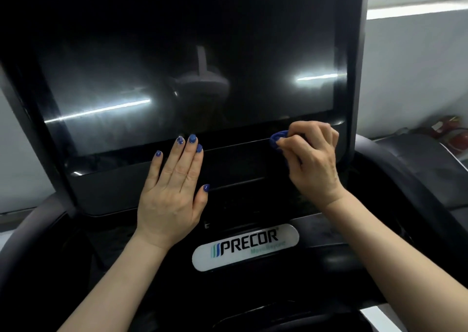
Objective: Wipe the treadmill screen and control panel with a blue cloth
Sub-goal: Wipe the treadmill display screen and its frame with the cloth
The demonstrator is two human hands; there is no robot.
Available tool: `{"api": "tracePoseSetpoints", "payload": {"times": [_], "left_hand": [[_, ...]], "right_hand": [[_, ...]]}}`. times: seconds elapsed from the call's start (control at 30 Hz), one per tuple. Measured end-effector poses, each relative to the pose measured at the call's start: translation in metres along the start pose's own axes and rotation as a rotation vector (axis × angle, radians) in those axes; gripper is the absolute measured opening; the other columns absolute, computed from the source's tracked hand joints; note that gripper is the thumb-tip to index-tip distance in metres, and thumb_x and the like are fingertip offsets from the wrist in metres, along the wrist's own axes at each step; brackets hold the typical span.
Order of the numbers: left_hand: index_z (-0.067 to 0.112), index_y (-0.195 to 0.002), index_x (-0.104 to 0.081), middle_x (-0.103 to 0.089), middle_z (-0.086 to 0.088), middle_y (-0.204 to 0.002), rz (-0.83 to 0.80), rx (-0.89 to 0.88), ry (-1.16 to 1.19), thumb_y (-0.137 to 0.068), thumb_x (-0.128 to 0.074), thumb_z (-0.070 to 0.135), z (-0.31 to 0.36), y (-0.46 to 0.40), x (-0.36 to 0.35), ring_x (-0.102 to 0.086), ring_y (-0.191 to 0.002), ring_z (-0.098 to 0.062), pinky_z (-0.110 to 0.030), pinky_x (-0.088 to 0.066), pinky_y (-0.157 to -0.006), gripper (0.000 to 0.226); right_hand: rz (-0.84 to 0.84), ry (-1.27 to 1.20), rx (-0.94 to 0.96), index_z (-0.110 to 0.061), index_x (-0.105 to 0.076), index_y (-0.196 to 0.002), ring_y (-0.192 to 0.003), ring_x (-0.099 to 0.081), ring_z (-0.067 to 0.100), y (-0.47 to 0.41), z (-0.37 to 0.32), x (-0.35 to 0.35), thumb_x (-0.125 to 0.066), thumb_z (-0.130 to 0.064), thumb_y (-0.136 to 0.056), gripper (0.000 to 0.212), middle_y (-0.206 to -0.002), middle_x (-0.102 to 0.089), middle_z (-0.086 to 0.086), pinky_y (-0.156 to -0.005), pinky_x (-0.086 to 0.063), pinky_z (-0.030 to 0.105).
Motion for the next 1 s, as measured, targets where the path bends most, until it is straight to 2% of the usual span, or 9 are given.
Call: {"api": "tracePoseSetpoints", "payload": {"times": [0.1,0.2,0.33,0.47,0.57,0.67,0.83,0.93,1.0], "left_hand": [[0.0,-0.153,-0.031,-0.028,-0.016,-0.161,-0.001,0.002,-0.015,-0.105,-0.04,0.03,0.0,0.001,0.0,-0.02,-0.152,-0.027,-0.046,-0.011,-0.125,0.058],[0.0,-0.153,-0.031,-0.027,-0.016,-0.162,-0.004,-0.005,-0.011,-0.104,-0.041,0.029,0.0,0.001,0.0,-0.02,-0.152,-0.027,-0.046,-0.01,-0.125,0.058],[0.0,-0.154,-0.03,-0.027,-0.015,-0.162,-0.001,-0.001,-0.021,-0.105,-0.038,0.03,0.0,0.001,-0.001,-0.02,-0.152,-0.027,-0.046,-0.011,-0.125,0.058],[0.0,-0.154,-0.03,-0.027,-0.016,-0.162,0.001,-0.004,-0.014,-0.105,-0.039,0.03,0.0,0.001,0.0,-0.019,-0.152,-0.027,-0.046,-0.01,-0.125,0.058],[0.0,-0.154,-0.031,-0.027,-0.016,-0.161,0.002,-0.003,0.001,-0.104,-0.039,0.029,0.0,0.001,0.001,-0.02,-0.152,-0.027,-0.046,-0.01,-0.125,0.058],[0.0,-0.154,-0.03,-0.028,-0.016,-0.162,0.005,0.001,-0.01,-0.105,-0.04,0.029,0.0,0.002,0.0,-0.02,-0.152,-0.027,-0.047,-0.011,-0.125,0.058],[0.0,-0.154,-0.03,-0.027,-0.016,-0.162,0.007,0.0,-0.013,-0.105,-0.039,0.029,0.0,0.003,-0.001,-0.019,-0.153,-0.028,-0.047,-0.012,-0.125,0.058],[0.001,-0.155,-0.029,-0.026,-0.016,-0.162,0.004,0.001,-0.015,-0.105,-0.039,0.03,0.001,0.003,-0.002,-0.018,-0.153,-0.027,-0.047,-0.011,-0.125,0.058],[0.001,-0.155,-0.028,-0.026,-0.015,-0.162,0.002,0.006,-0.023,-0.105,-0.039,0.03,0.001,0.003,-0.003,-0.018,-0.153,-0.027,-0.047,-0.011,-0.125,0.059]], "right_hand": [[-0.025,-0.006,0.031,-0.01,-0.071,-0.081,-0.096,-0.053,0.023,-0.001,-0.019,-0.012,-0.063,-0.012,-0.093,0.014,-0.098,-0.066,0.005,-0.087,-0.033,0.038],[-0.092,-0.001,0.115,-0.011,-0.073,-0.085,-0.098,-0.053,0.024,0.0,-0.008,-0.008,-0.063,-0.016,-0.095,0.015,-0.101,-0.066,0.004,-0.089,-0.032,0.037],[-0.038,-0.011,0.057,-0.01,-0.072,-0.081,-0.097,-0.053,0.023,0.002,-0.006,-0.004,-0.062,-0.015,-0.094,0.017,-0.099,-0.066,0.004,-0.089,-0.031,0.035],[-0.127,-0.015,0.177,-0.012,-0.073,-0.084,-0.1,-0.053,0.023,0.007,-0.007,-0.008,-0.069,-0.01,-0.09,0.007,-0.102,-0.067,0.005,-0.091,-0.033,0.038],[-0.139,0.006,0.154,-0.012,-0.074,-0.086,-0.098,-0.055,0.027,0.013,0.025,0.009,-0.068,-0.014,-0.093,0.009,-0.104,-0.067,0.005,-0.09,-0.033,0.039],[-0.117,0.007,0.101,-0.011,-0.072,-0.085,-0.096,-0.054,0.028,0.016,0.026,0.009,-0.063,-0.018,-0.096,0.016,-0.102,-0.066,0.006,-0.09,-0.032,0.038],[-0.192,0.003,0.245,-0.011,-0.072,-0.086,-0.099,-0.053,0.023,0.023,0.018,0.007,-0.063,-0.015,-0.095,0.013,-0.104,-0.064,0.004,-0.088,-0.033,0.039],[-0.174,0.018,0.229,-0.01,-0.071,-0.085,-0.099,-0.051,0.025,0.024,0.031,0.018,-0.063,-0.013,-0.095,0.012,-0.109,-0.057,0.001,-0.087,-0.033,0.041],[-0.17,0.01,0.234,-0.012,-0.069,-0.084,-0.098,-0.053,0.027,0.024,0.015,0.009,-0.063,-0.011,-0.094,0.012,-0.107,-0.06,0.003,-0.085,-0.035,0.042]]}}
Point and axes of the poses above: each hand's wrist, its own y-axis away from the middle knuckle, its own x-axis out of the back of the hand, z = x × y, the point moved 6 cm from there along -y, towards the middle knuckle
